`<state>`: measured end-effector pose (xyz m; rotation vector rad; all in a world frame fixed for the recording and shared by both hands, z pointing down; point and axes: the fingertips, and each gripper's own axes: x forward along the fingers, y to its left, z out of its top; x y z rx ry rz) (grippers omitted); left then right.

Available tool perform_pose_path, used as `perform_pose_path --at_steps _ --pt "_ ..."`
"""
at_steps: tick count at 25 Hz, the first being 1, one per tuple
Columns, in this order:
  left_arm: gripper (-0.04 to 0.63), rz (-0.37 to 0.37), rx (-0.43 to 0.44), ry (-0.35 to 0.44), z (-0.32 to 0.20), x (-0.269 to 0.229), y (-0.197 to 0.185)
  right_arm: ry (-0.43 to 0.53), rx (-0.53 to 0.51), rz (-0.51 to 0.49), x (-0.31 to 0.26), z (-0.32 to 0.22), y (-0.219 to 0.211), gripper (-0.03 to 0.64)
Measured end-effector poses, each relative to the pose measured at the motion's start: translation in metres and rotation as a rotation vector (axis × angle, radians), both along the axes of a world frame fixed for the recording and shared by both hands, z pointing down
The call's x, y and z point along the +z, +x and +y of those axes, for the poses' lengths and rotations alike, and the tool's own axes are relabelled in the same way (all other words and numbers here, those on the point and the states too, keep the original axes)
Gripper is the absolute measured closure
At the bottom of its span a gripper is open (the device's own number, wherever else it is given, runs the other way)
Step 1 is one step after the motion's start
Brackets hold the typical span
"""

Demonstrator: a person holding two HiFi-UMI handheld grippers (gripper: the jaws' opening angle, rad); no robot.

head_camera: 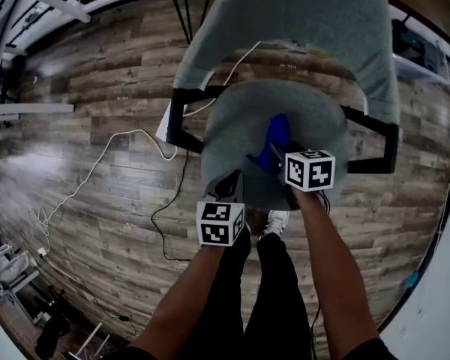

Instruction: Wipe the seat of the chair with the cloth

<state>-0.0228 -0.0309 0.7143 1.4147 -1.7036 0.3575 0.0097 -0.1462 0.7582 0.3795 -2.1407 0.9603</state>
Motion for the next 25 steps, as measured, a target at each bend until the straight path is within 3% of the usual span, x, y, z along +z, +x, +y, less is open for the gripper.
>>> perform_pose_path --at_steps 25 --pt "0.589 0.037 0.079 0.001 -0.04 -0.004 0.082 0.036 0.199 0.05 0.0 -0.048 0.12 0.508"
